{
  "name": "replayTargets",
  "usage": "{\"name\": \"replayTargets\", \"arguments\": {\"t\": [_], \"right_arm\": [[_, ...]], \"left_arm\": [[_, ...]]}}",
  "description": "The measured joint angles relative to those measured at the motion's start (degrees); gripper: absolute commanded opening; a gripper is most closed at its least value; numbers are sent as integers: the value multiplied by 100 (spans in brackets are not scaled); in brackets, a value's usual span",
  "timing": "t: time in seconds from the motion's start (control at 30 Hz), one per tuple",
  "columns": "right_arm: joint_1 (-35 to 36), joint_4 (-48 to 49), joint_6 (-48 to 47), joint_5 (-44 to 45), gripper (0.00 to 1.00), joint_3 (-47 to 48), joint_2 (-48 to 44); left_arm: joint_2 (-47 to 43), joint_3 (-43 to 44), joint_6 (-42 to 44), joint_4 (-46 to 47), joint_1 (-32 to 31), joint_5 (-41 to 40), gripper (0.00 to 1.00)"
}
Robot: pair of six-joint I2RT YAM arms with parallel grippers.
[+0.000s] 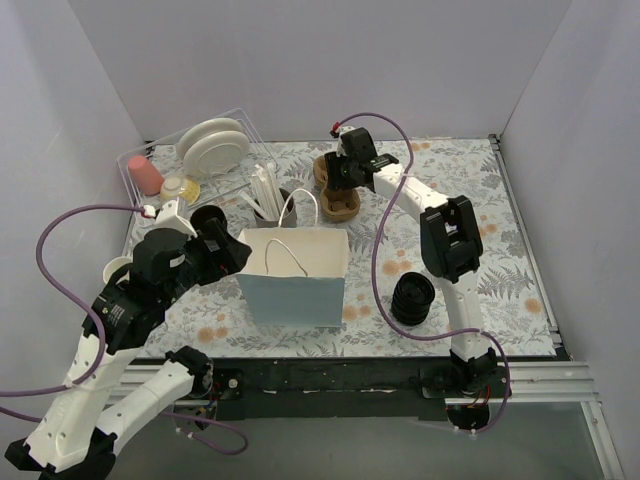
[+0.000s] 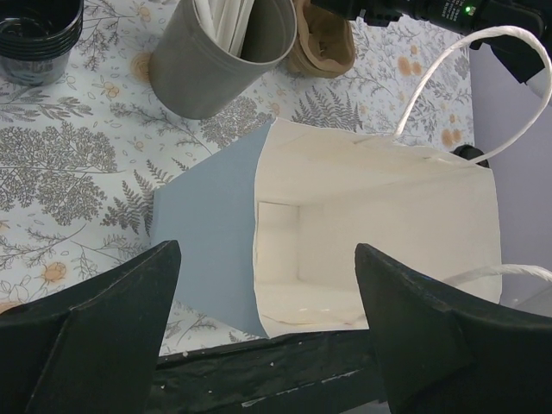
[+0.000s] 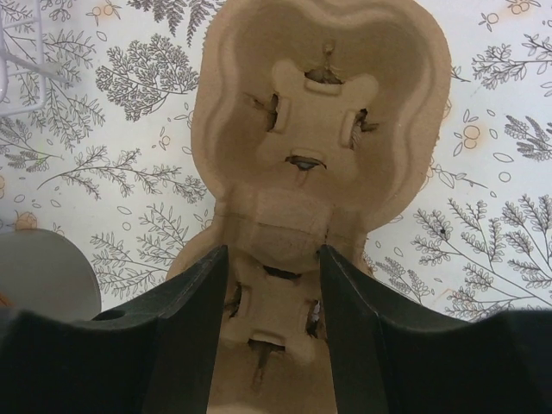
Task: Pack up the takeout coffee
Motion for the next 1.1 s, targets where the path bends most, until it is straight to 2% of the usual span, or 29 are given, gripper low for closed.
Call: {"name": "replayTargets", "arguments": {"t": [0.27,0.57,1.1], "right_arm": [[24,-109,-55,269,57,92,2],[24,-306,-50,389,57,968,341],[26,-354,138,584,53,962,407]], "left_arm": [[-129,-81,46,103,0,-20,84],[-190,-138,15,103,0,-83,84],[-157,-136,17,101,0,-225,85]]}}
